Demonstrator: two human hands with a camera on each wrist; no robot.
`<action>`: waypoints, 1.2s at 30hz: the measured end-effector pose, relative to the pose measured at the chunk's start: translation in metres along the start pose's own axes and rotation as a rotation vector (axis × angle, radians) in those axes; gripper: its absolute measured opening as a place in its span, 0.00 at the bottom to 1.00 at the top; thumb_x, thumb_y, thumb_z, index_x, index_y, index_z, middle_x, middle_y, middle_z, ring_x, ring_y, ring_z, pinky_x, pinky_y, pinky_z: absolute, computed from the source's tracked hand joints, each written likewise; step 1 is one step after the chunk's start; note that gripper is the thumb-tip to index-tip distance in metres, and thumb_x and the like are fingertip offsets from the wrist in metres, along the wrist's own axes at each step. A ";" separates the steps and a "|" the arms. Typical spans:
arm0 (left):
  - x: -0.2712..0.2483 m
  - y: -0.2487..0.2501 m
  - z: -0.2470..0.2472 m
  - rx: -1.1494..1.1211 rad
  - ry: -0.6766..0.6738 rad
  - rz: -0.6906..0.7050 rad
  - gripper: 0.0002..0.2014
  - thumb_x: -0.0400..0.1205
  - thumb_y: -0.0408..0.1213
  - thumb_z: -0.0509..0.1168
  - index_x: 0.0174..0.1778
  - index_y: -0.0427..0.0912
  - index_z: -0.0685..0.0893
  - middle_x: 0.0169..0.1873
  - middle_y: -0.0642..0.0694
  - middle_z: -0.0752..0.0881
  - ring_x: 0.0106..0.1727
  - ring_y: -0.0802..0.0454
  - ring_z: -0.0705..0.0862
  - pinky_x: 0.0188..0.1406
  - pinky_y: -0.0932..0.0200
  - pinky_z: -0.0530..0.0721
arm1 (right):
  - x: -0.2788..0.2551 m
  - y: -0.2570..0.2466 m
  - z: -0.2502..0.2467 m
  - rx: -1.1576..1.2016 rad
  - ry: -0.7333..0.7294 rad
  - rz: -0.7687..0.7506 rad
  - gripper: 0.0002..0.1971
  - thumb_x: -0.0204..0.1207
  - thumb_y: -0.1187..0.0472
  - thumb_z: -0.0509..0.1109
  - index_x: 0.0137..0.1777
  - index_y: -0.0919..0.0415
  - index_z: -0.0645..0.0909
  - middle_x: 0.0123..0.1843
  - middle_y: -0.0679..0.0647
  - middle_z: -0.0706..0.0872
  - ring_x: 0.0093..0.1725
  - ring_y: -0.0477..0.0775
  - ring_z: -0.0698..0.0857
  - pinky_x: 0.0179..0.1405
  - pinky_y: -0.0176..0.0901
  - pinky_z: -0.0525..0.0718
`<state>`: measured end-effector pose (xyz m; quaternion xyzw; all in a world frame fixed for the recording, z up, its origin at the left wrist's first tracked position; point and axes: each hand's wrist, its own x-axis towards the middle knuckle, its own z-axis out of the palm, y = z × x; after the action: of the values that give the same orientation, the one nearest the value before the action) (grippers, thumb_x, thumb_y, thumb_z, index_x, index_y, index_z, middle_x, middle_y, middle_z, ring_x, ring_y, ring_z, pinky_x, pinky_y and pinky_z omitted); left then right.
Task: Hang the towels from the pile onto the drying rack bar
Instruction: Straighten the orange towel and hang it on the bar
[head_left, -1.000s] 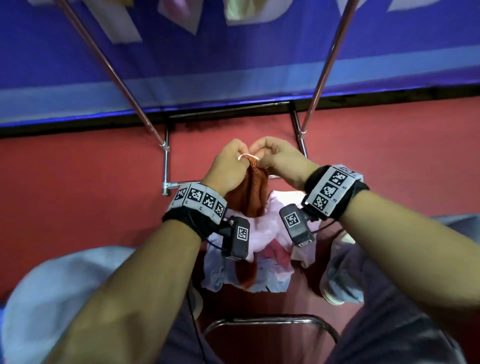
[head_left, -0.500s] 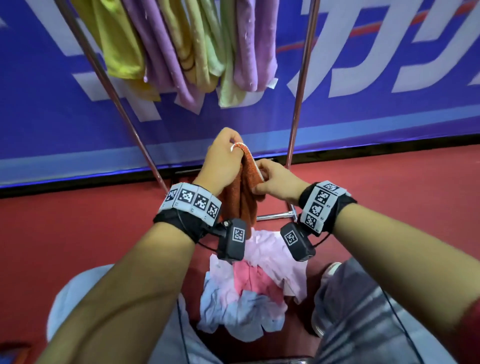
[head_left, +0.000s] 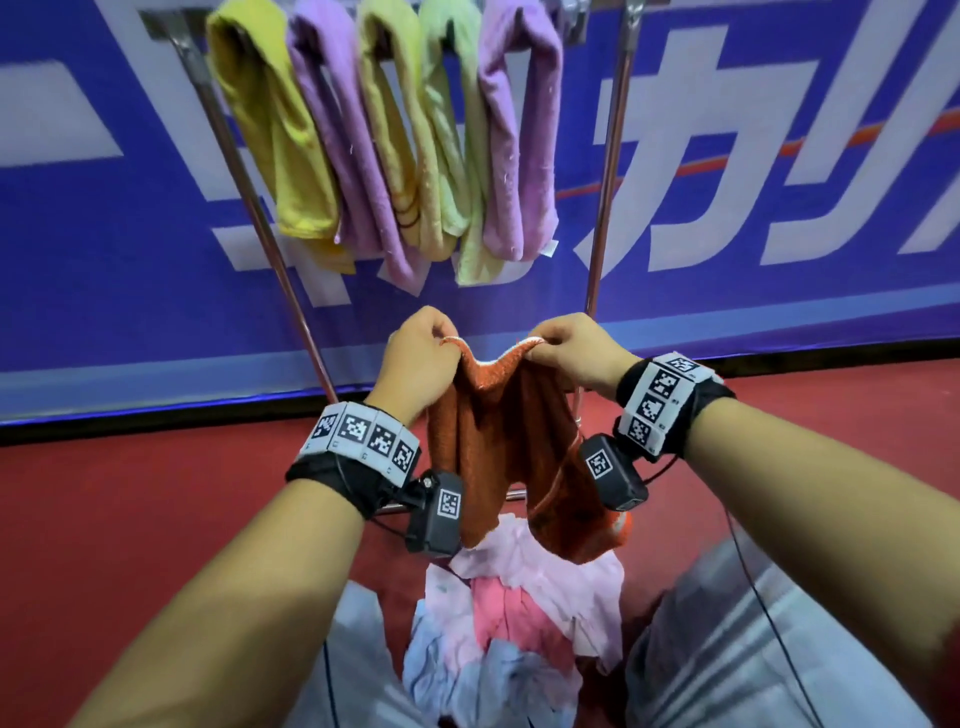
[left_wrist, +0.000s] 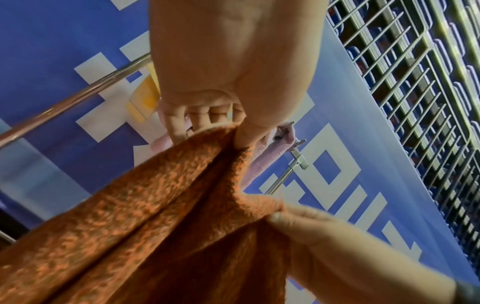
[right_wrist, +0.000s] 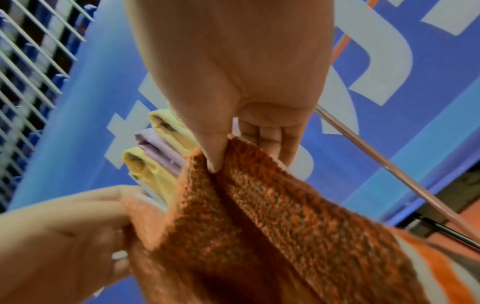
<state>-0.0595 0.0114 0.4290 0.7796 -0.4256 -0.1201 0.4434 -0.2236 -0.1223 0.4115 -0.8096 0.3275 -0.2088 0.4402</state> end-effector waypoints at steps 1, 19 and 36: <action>-0.002 0.000 0.002 0.016 -0.024 -0.010 0.05 0.76 0.32 0.64 0.40 0.46 0.82 0.34 0.54 0.84 0.40 0.53 0.82 0.33 0.60 0.74 | 0.000 -0.011 -0.001 -0.027 -0.019 -0.048 0.04 0.76 0.67 0.72 0.41 0.64 0.87 0.35 0.55 0.86 0.32 0.44 0.80 0.35 0.37 0.80; 0.015 0.034 -0.010 -0.224 0.090 0.063 0.13 0.70 0.29 0.62 0.37 0.52 0.88 0.34 0.54 0.89 0.40 0.52 0.87 0.42 0.55 0.85 | -0.006 -0.008 -0.009 -0.199 -0.175 -0.009 0.14 0.76 0.59 0.76 0.39 0.71 0.83 0.31 0.53 0.80 0.30 0.44 0.76 0.36 0.41 0.78; 0.002 0.051 0.004 -0.196 -0.329 0.106 0.18 0.70 0.30 0.77 0.53 0.47 0.81 0.39 0.50 0.88 0.38 0.60 0.85 0.43 0.59 0.83 | 0.001 -0.070 -0.020 -0.206 0.024 -0.263 0.10 0.75 0.59 0.76 0.39 0.66 0.86 0.36 0.61 0.87 0.32 0.48 0.78 0.31 0.36 0.73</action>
<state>-0.0895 -0.0050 0.4675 0.6790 -0.5193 -0.2633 0.4472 -0.2111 -0.1059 0.4817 -0.8837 0.2433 -0.2396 0.3200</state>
